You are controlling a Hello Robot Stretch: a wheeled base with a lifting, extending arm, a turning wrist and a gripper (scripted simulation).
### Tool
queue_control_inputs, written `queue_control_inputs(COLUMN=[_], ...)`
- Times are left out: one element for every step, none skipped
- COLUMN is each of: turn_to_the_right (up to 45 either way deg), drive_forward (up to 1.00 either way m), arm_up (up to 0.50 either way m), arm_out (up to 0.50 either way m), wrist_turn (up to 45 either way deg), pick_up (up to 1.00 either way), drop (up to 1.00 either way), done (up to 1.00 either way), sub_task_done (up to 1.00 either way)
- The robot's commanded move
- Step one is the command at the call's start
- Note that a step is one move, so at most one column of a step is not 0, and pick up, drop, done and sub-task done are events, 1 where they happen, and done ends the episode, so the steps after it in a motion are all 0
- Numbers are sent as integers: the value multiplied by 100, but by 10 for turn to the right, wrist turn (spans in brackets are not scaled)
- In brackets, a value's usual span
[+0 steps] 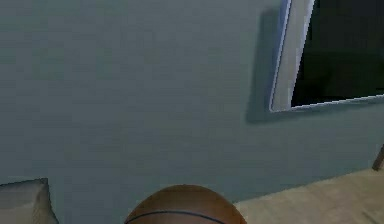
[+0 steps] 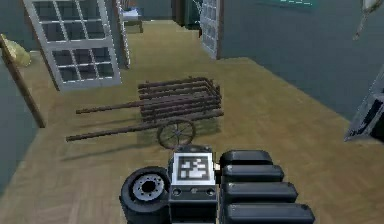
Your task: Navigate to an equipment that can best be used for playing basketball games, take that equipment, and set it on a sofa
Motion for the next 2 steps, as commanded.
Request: queue_control_inputs(turn_to_the_right=[-420,390], drive_forward=[0,0], arm_up=[0,0], arm_out=[0,0], wrist_turn=[0,0], pick_up=[0,0], drop=[0,0], done=[0,0], sub_task_done=[0,0])
